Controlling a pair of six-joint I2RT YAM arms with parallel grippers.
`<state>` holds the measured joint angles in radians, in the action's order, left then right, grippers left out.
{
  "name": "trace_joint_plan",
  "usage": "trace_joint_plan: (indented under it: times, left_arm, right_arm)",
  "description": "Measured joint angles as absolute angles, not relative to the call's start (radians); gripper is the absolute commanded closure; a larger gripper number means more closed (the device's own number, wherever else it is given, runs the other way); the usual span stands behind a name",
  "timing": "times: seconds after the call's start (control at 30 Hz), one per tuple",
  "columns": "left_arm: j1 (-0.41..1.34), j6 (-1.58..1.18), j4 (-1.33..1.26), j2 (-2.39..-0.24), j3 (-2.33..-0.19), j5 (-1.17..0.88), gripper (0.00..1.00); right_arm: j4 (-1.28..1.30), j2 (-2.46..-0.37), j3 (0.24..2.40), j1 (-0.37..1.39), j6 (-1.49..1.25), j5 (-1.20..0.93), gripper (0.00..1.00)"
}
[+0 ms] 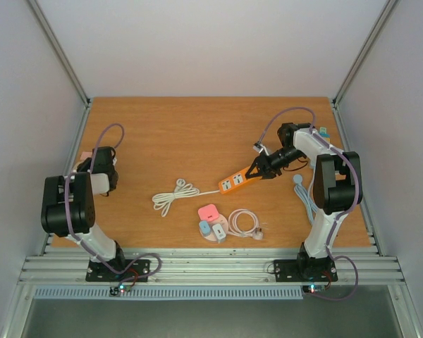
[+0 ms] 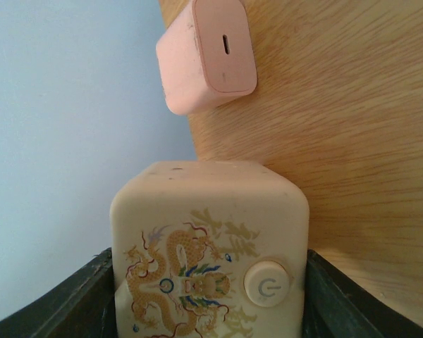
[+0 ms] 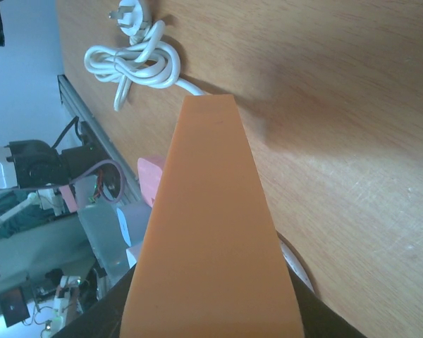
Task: Pull the plug off the socket
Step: Place the plug at the center of the board.
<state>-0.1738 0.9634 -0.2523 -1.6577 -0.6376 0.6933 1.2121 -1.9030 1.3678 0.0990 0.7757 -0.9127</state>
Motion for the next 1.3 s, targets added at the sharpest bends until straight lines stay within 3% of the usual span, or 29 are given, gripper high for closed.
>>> trace_joint_plan:
  times: [0.63, 1.03, 1.3]
  left_arm:
    - [-0.176, 0.837, -0.146, -1.649, -0.688, 0.636, 0.26]
    - [-0.175, 0.819, -0.077, -1.639, -0.688, 0.609, 0.07]
    - [-0.177, 0.819, -0.047, -1.602, -0.704, 0.609, 0.01]
  right_arm:
    - [1.212, -1.903, 1.368, 0.099, 0.776, -0.913, 0.99]
    - [1.212, -1.903, 1.368, 0.099, 0.776, -0.913, 0.99]
    - [1.212, -1.903, 1.368, 0.099, 0.776, -0.913, 0.99]
